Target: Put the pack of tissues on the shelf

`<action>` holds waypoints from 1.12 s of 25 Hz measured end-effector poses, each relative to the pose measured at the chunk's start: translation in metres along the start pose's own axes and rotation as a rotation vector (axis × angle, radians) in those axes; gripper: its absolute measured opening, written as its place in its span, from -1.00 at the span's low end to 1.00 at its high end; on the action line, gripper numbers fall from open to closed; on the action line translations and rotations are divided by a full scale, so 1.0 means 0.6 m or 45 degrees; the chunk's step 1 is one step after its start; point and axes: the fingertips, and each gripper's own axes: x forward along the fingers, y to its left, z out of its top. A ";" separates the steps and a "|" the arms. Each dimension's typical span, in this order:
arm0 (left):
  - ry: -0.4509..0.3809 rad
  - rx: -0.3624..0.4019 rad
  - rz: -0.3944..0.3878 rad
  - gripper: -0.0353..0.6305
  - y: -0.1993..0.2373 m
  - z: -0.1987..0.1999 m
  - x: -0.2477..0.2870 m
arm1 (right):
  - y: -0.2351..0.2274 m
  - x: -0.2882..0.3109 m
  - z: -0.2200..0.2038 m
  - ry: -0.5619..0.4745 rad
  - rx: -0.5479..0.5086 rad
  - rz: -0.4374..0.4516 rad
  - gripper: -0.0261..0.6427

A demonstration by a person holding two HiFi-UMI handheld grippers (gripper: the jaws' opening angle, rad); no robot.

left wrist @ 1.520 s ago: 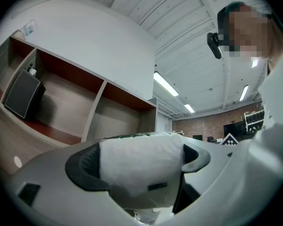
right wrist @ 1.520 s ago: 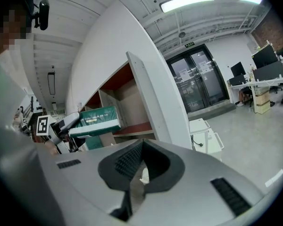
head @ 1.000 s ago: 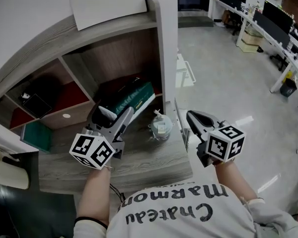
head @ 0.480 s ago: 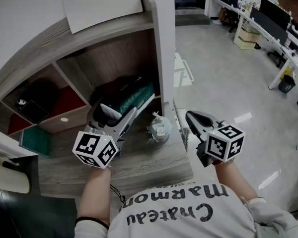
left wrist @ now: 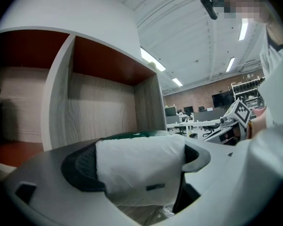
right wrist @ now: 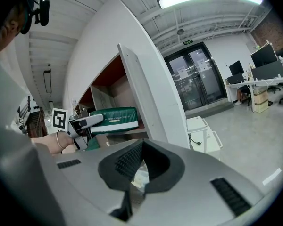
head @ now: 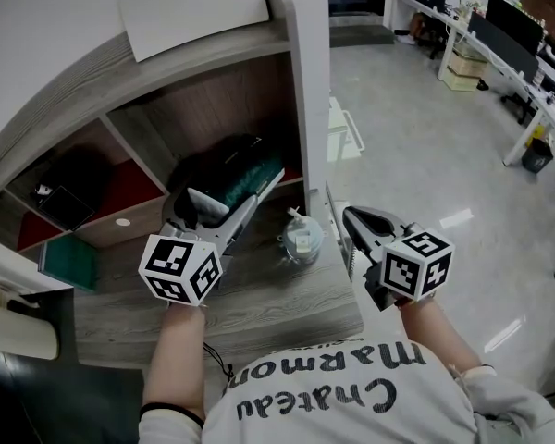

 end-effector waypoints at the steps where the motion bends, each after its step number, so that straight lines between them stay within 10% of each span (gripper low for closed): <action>1: 0.010 0.003 0.008 0.42 0.002 -0.002 0.001 | 0.000 0.000 0.000 -0.001 0.000 0.001 -0.89; 28: 0.142 0.066 0.067 0.42 0.021 -0.037 0.049 | 0.002 -0.013 -0.014 0.015 0.000 -0.013 -0.89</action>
